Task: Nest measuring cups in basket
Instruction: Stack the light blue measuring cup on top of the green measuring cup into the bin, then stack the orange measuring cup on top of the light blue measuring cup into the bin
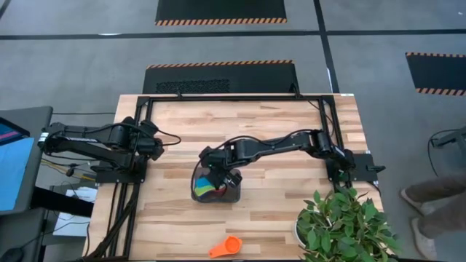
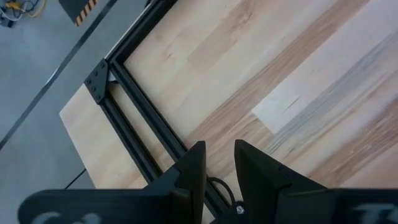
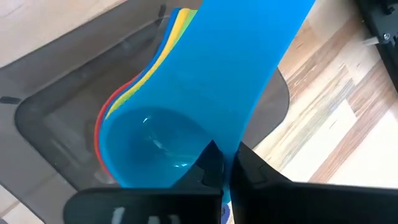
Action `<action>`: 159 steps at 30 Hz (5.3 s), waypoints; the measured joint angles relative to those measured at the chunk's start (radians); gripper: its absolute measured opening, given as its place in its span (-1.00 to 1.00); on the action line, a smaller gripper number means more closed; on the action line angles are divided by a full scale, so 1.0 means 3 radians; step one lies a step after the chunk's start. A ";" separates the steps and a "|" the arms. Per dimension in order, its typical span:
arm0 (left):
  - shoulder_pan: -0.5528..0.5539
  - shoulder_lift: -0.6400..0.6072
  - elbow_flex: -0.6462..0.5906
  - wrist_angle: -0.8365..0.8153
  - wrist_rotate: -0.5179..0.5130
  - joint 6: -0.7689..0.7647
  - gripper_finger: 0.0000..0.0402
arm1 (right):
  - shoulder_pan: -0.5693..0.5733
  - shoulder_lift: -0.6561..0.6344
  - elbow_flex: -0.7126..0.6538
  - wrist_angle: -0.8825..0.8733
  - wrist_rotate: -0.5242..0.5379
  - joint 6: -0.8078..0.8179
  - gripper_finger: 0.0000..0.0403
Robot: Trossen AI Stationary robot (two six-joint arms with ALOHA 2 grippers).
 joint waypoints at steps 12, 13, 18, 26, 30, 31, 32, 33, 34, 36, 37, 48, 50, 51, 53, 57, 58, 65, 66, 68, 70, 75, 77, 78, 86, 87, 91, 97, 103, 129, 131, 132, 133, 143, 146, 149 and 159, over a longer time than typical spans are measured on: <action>0.0000 0.0000 0.0000 0.0006 0.0000 -0.0006 -0.63 | 0.0001 0.0034 0.0000 -0.0073 -0.0002 0.0003 -0.86; 0.0000 0.0000 0.0000 0.0008 0.0001 -0.0006 -0.63 | 0.0001 0.0034 0.0000 -0.0077 -0.0002 0.0008 -0.83; 0.0000 0.0000 0.0000 0.0007 0.0025 -0.0006 -0.63 | 0.0001 0.0034 0.0000 -0.0050 -0.0010 0.0244 -0.74; 0.0000 0.0000 -0.0001 0.0005 0.0075 0.0000 -0.63 | 0.0018 0.0034 0.0000 -0.0064 -0.0011 0.0262 -0.72; 0.0000 0.0000 -0.0001 0.0006 0.0081 0.0000 -0.63 | 0.0024 0.0034 0.0000 -0.0052 -0.0014 0.0186 -0.68; 0.0000 0.0000 -0.0001 0.0005 0.0081 0.0001 -0.63 | 0.0024 0.0034 0.0000 -0.0049 -0.0014 0.0185 -0.66; 0.0000 0.0000 -0.0001 0.0005 0.0081 0.0001 -0.63 | 0.0024 0.0034 0.0000 -0.0046 -0.0014 0.0185 -0.64; 0.0000 0.0000 -0.0001 0.0005 0.0081 0.0000 -0.63 | 0.0024 0.0034 0.0000 -0.0045 -0.0013 0.0184 -0.62; 0.0000 0.0000 -0.0001 0.0005 0.0081 0.0000 -0.63 | 0.0023 0.0034 0.0000 -0.0045 -0.0013 0.0184 -0.60; 0.0000 0.0000 -0.0001 0.0005 0.0081 0.0000 -0.63 | 0.0023 0.0034 0.0000 -0.0024 -0.0009 0.0184 -0.55; 0.0000 0.0000 -0.0001 0.0006 0.0082 -0.0001 -0.63 | 0.0021 0.0034 0.0000 0.0005 0.0003 0.0183 -0.53; 0.0000 0.0000 -0.0001 0.0006 0.0117 -0.0017 -0.63 | 0.0049 0.0032 0.0012 0.0356 0.1166 0.0184 -0.39; 0.0000 0.0000 -0.0001 0.0006 0.0163 -0.0032 -0.63 | 0.0086 0.0032 0.0050 0.0321 0.1824 0.0418 -0.41; 0.0000 0.0000 -0.0001 0.0006 0.0171 -0.0047 -0.63 | 0.0095 0.0032 0.0074 0.0321 0.2196 0.0526 -0.42; 0.0000 0.0000 -0.0002 0.0006 0.0171 -0.0070 -0.63 | 0.0100 0.0027 0.0126 0.0248 0.2823 0.0721 -0.45; 0.0000 -0.0001 -0.0003 0.0006 0.0170 -0.0045 -0.63 | 0.0019 0.0013 0.0380 -0.0473 0.3106 0.1665 -0.51; 0.0000 0.0000 -0.0003 0.0006 0.0171 -0.0045 -0.63 | -0.0015 0.0005 0.0462 -0.0767 0.3113 0.2018 -0.53; 0.0000 0.0000 -0.0003 0.0016 0.0186 -0.0085 -0.63 | -0.0342 -0.0046 0.0760 -0.2501 0.2690 0.4113 -0.61; -0.0001 0.0000 -0.0003 0.0051 0.0239 -0.0114 -0.63 | -0.0399 -0.0105 0.0737 -0.2447 0.2362 0.4137 -0.61; 0.0000 -0.0001 -0.0003 0.0226 0.0445 -0.0136 -0.63 | -0.0467 -0.0213 0.0742 -0.2494 0.1916 0.4176 -0.62; -0.0005 0.0001 -0.0003 0.0501 0.0744 -0.0097 -0.63 | -0.0507 -0.0280 0.0761 -0.2539 0.1807 0.4371 -0.63; -0.0114 0.0082 -0.0003 0.1421 0.1521 0.0136 -0.63 | -0.0616 -0.0464 0.0654 -0.2524 0.1406 0.4213 -0.65; -0.0215 0.0161 -0.0003 0.1810 0.1739 0.0185 -0.63 | -0.0686 -0.0616 0.0486 -0.2533 0.1376 0.4200 -0.65; -0.0272 0.0220 -0.0003 0.2031 0.1817 0.0188 -0.63 | -0.0729 -0.0677 0.0402 -0.2523 0.1362 0.4199 -0.65; -0.0851 0.1050 -0.0003 0.3529 0.1800 -0.0190 -0.63 | -0.1185 -0.1488 -0.0951 -0.2500 0.0849 0.4304 -0.65; -0.0921 0.1181 -0.0003 0.3757 0.1755 -0.0247 -0.63 | -0.1226 -0.1597 -0.1156 -0.2404 0.0731 0.4353 -0.65; -0.1176 0.1682 0.0073 0.4539 0.1618 -0.0505 -0.63 | -0.1263 -0.2003 -0.1855 -0.1694 0.0160 0.4287 -0.65; -0.1585 0.2515 0.0862 0.4531 0.1367 -0.0684 -0.71 | -0.1038 -0.2290 -0.2499 -0.0793 -0.0088 0.4256 -0.65; -0.1841 0.3262 0.2164 0.2971 0.1190 -0.0864 -0.82 | -0.0754 -0.2234 -0.2707 -0.0730 -0.0087 0.4243 -0.65; -0.1860 0.4379 0.2908 0.2475 0.1621 -0.1147 -0.16 | -0.0348 -0.2242 -0.3282 -0.0548 -0.0022 0.4545 -0.65; -0.1862 0.4381 0.2886 0.2573 0.1629 -0.1167 -0.17 | -0.0348 -0.2242 -0.3282 -0.0548 -0.0022 0.4545 -0.65; -0.1860 0.4379 0.2890 0.2611 0.1626 -0.1168 -0.17 | -0.0348 -0.2242 -0.3282 -0.0543 -0.0022 0.4545 -0.65; -0.1860 0.4376 0.2893 0.2612 0.1618 -0.1168 -0.17 | -0.0348 -0.2242 -0.3282 -0.0537 -0.0022 0.4544 -0.65; -0.1862 0.4506 0.2886 0.2687 0.1673 -0.1162 -0.17 | -0.0348 -0.2242 -0.3282 -0.0469 -0.0019 0.4543 -0.65; -0.1867 0.4526 0.2890 0.2743 0.1724 -0.1159 -0.17 | -0.0348 -0.2242 -0.3282 -0.0448 -0.0012 0.4543 -0.65; -0.1867 0.4548 0.2886 0.2664 0.1771 -0.1163 -0.19 | -0.0348 -0.2242 -0.3281 -0.0411 -0.0011 0.4543 -0.65; -0.1829 0.4606 0.2893 0.2627 0.1984 -0.1216 -0.95 | -0.0347 -0.2242 -0.3281 -0.0400 -0.0012 0.4543 -0.65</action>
